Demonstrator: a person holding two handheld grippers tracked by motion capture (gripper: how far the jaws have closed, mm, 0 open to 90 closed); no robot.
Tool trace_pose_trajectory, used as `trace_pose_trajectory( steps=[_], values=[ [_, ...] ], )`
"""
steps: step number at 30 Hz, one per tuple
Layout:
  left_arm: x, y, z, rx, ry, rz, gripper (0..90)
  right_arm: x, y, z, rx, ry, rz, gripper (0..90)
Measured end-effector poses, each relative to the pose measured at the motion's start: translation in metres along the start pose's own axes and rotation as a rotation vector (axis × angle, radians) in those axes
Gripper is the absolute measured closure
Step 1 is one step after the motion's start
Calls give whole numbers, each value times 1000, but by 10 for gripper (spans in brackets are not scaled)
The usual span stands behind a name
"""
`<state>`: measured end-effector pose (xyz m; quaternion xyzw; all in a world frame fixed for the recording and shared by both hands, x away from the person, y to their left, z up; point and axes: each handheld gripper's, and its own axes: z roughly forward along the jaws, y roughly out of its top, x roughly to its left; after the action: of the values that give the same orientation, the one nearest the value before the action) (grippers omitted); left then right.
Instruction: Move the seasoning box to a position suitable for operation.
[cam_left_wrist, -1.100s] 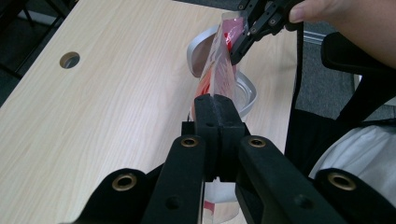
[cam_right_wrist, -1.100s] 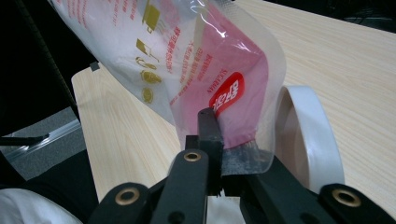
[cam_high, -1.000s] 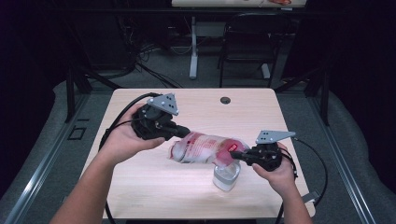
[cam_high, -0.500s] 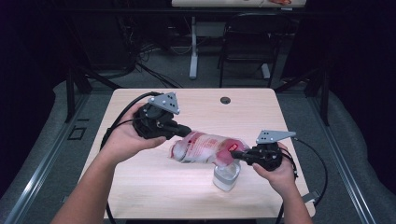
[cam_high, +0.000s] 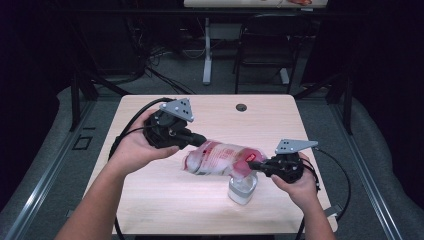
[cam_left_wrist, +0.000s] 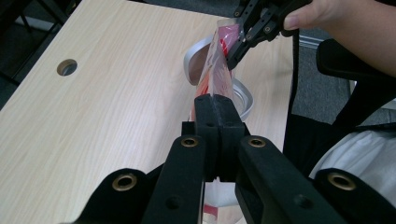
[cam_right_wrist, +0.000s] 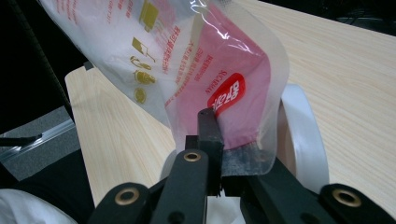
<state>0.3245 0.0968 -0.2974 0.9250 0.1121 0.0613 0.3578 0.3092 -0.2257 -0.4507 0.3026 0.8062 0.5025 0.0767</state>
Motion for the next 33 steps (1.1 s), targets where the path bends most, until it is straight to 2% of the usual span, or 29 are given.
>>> trace_pose_trajectory(
  steps=[13, 27, 33],
  values=[
    [4, -2, 0, -6, 5, -16, 900, -1, 0, 0, -2, -26, -3, 856],
    [8, -2, 1, -3, 11, -24, 900, -2, -1, 2, 1, -26, -9, 892],
    [9, -1, 2, -6, 9, -27, 900, 0, -1, 3, 0, -51, -26, 896]
  ],
)
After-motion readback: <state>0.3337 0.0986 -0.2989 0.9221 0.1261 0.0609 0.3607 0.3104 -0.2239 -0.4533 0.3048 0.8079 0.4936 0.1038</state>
